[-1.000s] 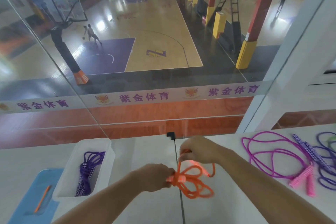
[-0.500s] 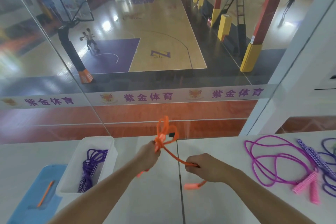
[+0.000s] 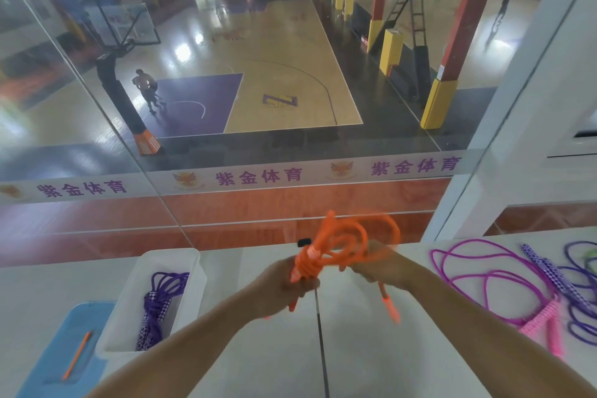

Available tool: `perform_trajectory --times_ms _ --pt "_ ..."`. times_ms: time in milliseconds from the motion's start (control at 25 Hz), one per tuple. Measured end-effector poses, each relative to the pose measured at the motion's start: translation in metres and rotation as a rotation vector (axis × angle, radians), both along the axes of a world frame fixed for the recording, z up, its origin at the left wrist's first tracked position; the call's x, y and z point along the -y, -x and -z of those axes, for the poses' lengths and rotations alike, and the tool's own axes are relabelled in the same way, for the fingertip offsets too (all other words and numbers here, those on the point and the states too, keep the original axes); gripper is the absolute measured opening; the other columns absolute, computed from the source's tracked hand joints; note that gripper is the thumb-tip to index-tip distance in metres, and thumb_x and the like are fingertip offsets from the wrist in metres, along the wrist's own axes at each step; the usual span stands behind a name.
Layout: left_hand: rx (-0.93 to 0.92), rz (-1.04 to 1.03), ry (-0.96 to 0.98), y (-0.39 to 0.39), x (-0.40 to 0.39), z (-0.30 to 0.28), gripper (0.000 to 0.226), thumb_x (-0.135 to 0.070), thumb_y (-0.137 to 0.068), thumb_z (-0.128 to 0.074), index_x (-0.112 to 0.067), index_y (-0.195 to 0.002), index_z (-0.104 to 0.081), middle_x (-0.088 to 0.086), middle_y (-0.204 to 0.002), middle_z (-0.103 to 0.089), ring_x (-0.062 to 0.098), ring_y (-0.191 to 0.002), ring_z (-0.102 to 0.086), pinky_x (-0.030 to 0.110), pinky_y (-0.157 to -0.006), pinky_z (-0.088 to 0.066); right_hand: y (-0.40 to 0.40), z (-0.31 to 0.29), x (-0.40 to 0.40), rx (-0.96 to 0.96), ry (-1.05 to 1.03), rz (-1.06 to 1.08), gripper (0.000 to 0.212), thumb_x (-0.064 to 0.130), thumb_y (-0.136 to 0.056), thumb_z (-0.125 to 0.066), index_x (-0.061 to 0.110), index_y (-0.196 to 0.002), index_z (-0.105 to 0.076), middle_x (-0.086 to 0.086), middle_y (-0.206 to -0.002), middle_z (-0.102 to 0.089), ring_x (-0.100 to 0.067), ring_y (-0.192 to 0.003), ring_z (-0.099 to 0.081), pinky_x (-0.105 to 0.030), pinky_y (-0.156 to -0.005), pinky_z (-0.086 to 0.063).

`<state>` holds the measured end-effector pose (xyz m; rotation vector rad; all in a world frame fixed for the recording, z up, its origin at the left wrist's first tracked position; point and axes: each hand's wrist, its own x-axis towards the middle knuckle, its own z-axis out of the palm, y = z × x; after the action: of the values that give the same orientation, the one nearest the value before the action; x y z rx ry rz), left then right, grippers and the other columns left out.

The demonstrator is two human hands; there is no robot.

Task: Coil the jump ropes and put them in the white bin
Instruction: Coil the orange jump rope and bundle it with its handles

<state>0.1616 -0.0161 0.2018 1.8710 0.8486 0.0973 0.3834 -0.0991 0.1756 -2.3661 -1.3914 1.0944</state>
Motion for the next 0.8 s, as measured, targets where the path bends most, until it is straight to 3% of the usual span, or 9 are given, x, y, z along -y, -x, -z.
perform_trajectory --times_ms 80,120,200,280,360,440,560,680,800 --pt "0.112 -0.245 0.12 -0.001 -0.011 0.005 0.012 -0.027 -0.095 -0.063 -0.015 -0.096 -0.062 0.003 -0.073 -0.066 0.02 -0.067 -0.063 0.047 -0.072 -0.058 -0.008 -0.003 0.004 -0.46 -0.158 -0.047 0.031 0.028 -0.102 -0.049 0.028 -0.085 -0.074 0.011 -0.059 -0.048 -0.015 -0.055 -0.039 -0.03 -0.056 -0.033" --pt "0.135 -0.343 0.176 -0.002 -0.016 0.01 0.014 -0.025 -0.096 -0.061 -0.012 -0.097 -0.06 0.005 -0.072 -0.065 0.022 -0.067 -0.062 0.051 -0.075 -0.059 -0.005 -0.008 0.014 -0.519 -0.176 -0.081 0.03 0.031 -0.103 -0.047 0.028 -0.088 -0.073 0.011 -0.061 -0.046 -0.013 -0.054 -0.038 -0.028 -0.056 -0.033" --pt "0.081 -0.473 0.207 -0.003 -0.027 0.029 0.013 -0.024 -0.098 -0.058 -0.011 -0.099 -0.059 0.006 -0.07 -0.064 0.021 -0.065 -0.06 0.054 -0.077 -0.058 0.005 -0.015 0.016 -0.379 -0.154 -0.172 0.028 0.034 -0.104 -0.044 0.029 -0.099 -0.071 0.012 -0.069 -0.051 -0.004 -0.056 -0.045 -0.02 -0.059 -0.037" --pt "-0.065 -0.486 0.101 -0.001 -0.037 0.05 0.012 -0.025 -0.098 -0.056 -0.014 -0.102 -0.059 0.006 -0.073 -0.064 0.019 -0.064 -0.06 0.046 -0.071 -0.058 0.019 -0.019 0.013 -0.198 -0.126 -0.36 0.025 0.034 -0.103 -0.045 0.027 -0.107 -0.068 0.013 -0.083 -0.058 -0.001 -0.074 -0.057 -0.017 -0.067 -0.041" --pt "-0.274 -0.367 -0.147 0.004 -0.041 0.062 0.015 -0.027 -0.099 -0.053 -0.015 -0.107 -0.057 0.006 -0.085 -0.068 0.02 -0.07 -0.063 0.041 -0.07 -0.055 0.03 -0.026 0.009 -0.066 -0.127 -0.535 0.023 0.034 -0.101 -0.047 0.022 -0.102 -0.066 0.008 -0.091 -0.062 -0.013 -0.087 -0.059 -0.028 -0.075 -0.046" --pt "-0.537 -0.101 -0.489 0.011 -0.038 0.063 0.019 -0.029 -0.102 -0.049 -0.015 -0.114 -0.052 0.007 -0.103 -0.067 0.026 -0.087 -0.066 0.04 -0.076 -0.052 0.03 -0.044 0.004 0.039 -0.152 -0.632 0.022 0.032 -0.099 -0.05 0.019 -0.086 -0.061 0.0 -0.085 -0.064 -0.017 -0.078 -0.057 -0.036 -0.073 -0.046" --pt "-0.721 0.316 -0.723 0.012 -0.022 0.049 0.021 -0.029 -0.102 -0.047 -0.02 -0.121 -0.051 0.005 -0.112 -0.065 0.03 -0.101 -0.066 0.042 -0.084 -0.05 0.038 -0.072 -0.005 0.132 -0.194 -0.721 0.019 0.036 -0.097 -0.056 0.025 -0.082 -0.063 0.005 -0.078 -0.064 -0.012 -0.069 -0.055 -0.03 -0.063 -0.042" --pt "-0.478 0.572 -0.563 0.008 0.003 0.029 0.022 -0.041 -0.1 -0.056 -0.028 -0.117 -0.059 -0.006 -0.11 -0.069 0.02 -0.1 -0.066 0.035 -0.091 -0.052 0.022 -0.088 -0.019 0.089 -0.265 -0.646 0.018 0.041 -0.093 -0.064 0.027 -0.098 -0.073 0.011 -0.093 -0.07 -0.006 -0.08 -0.06 -0.029 -0.074 -0.051" --pt "-0.071 0.233 -0.182 0.009 0.013 0.006 0.016 -0.039 -0.095 -0.065 -0.034 -0.11 -0.065 -0.019 -0.095 -0.068 0.003 -0.083 -0.065 0.019 -0.081 -0.052 -0.005 -0.076 -0.02 -0.234 -0.275 -0.441 0.006 0.034 -0.09 -0.07 0.034 -0.094 -0.074 0.015 -0.09 -0.069 -0.004 -0.082 -0.062 -0.028 -0.079 -0.053"
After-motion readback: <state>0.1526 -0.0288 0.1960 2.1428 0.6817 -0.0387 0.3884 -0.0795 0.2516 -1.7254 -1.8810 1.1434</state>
